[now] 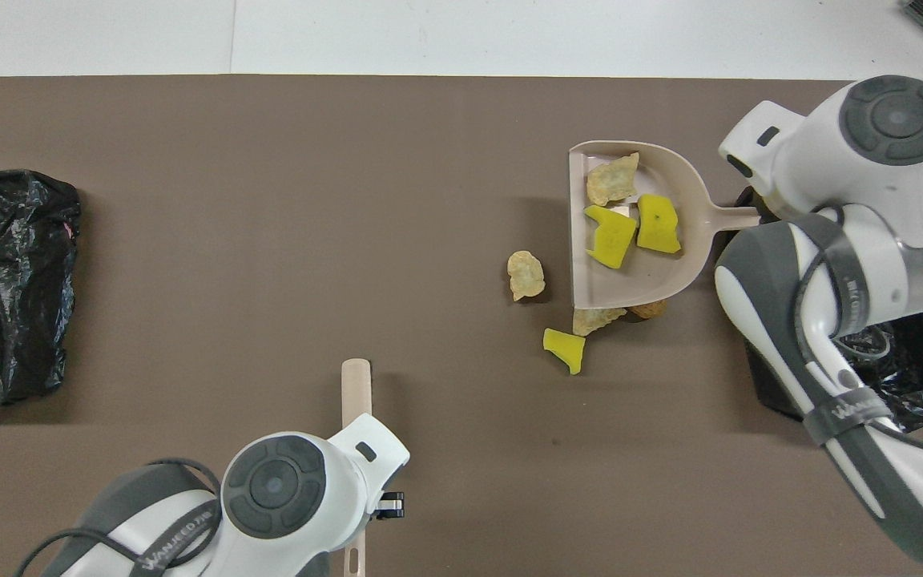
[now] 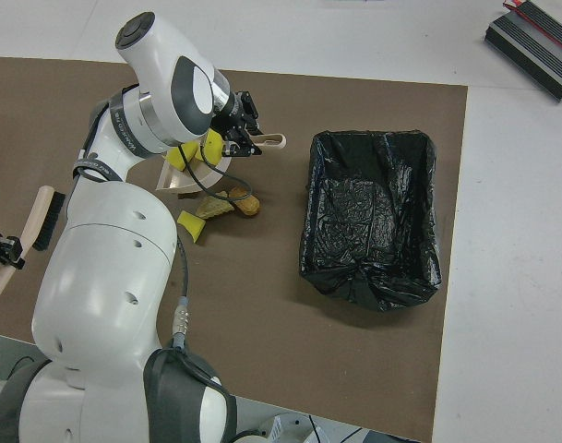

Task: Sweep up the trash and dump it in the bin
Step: 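Carry the loaded dustpan with the right gripper toward the bin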

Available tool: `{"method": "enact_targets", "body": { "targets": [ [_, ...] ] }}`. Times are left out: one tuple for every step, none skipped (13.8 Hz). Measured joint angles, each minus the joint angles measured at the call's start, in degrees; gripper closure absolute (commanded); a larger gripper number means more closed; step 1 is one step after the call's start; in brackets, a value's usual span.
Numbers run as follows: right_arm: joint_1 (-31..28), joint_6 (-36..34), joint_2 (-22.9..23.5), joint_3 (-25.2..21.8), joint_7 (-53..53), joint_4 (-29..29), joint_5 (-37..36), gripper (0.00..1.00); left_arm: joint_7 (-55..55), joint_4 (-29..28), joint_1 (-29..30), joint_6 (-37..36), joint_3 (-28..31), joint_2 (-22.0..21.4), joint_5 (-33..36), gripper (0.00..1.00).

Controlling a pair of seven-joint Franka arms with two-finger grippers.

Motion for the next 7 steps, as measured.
{"method": "enact_targets", "body": {
  "targets": [
    [-2.1, 0.0, -0.3, 0.0, -2.3, 0.3, 0.0, 1.0, -2.0, -1.5, -0.7, 2.7, -1.3, -0.4, 0.0, 1.0],
    [-4.0, 0.0, -0.7, -0.1, -4.5, 0.5, 0.0, 1.0, -3.7, -2.7, -1.1, 5.1, -2.9, -0.8, 0.0, 1.0],
    [-6.0, 0.0, -1.3, -0.2, -6.8, 0.6, 0.0, 1.0, -5.4, -3.9, -1.1, 6.9, -4.7, -1.1, 0.0, 1.0],
    [-8.2, -0.1, -2.0, -0.2, -9.0, 0.7, 0.0, 1.0, -6.9, -4.9, -1.2, 8.3, -6.5, -1.4, 0.0, 1.0],
    [-10.8, -0.2, -2.8, -0.3, -10.9, 0.7, -0.2, 1.0, -8.0, -6.0, -1.2, 9.3, -8.3, -1.8, 0.0, 1.0],
    [-13.1, -0.4, -3.6, -0.4, -12.1, 0.7, -0.8, 1.0, -8.9, -6.8, -1.2, 9.8, -9.9, -2.2, 0.0, 1.0],
    [-15.4, -0.5, -4.4, -0.6, -13.1, 0.7, -2.8, 1.0, -9.6, -7.6, -1.2, 9.9, -11.2, -2.5, 0.0, 1.0]
  ]
}}
